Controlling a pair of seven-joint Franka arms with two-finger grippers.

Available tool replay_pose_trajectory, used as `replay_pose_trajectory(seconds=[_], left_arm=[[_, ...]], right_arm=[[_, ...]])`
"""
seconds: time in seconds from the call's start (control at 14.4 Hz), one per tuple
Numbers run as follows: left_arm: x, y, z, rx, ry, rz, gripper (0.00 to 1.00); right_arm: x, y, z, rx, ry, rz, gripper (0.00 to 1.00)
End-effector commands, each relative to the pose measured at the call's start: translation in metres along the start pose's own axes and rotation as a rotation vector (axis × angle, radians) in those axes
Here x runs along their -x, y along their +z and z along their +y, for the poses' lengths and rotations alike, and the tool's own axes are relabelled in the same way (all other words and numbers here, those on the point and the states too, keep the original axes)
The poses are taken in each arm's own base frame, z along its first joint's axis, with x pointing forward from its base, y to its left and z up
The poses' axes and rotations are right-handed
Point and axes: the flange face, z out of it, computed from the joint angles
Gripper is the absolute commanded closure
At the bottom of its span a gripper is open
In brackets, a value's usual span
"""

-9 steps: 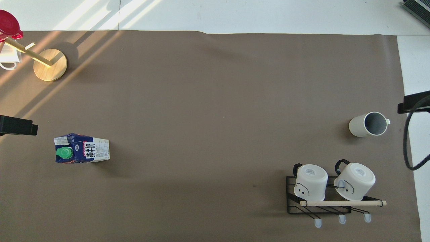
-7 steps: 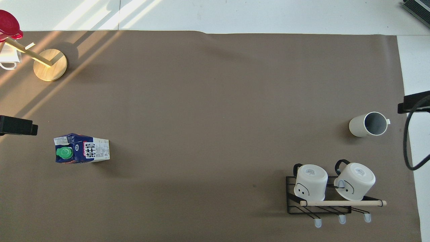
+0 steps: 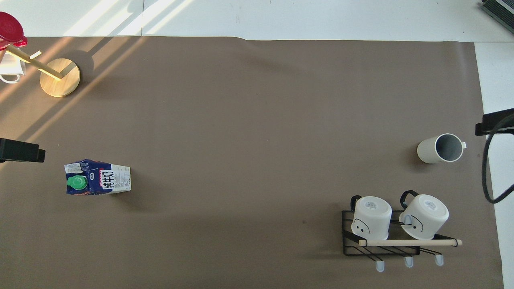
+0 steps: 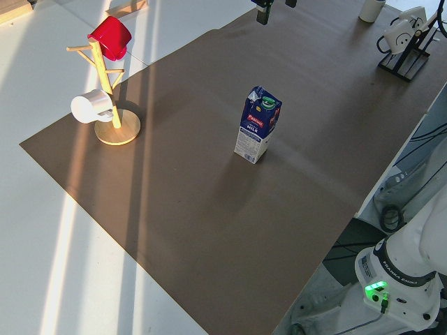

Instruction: Place cup and milk on table

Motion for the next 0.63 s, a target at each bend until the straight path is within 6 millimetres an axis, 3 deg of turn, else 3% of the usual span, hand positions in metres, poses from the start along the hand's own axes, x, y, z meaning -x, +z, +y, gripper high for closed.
replay_pose_trajectory(seconds=[0.0, 0.56], left_arm=[[0.002, -0.0035, -0.0043, -0.007, 0.002, -0.01, 0.0], [0.0021, -0.0035, -0.005, -0.007, 0.0, -0.01, 0.0]], right_arm=[[0.0041, -0.0013, 0.0036, -0.015, 0.01, -0.003, 0.0], [0.0015, 0.0033, 0.0058, -0.016, 0.018, 0.009, 0.0]])
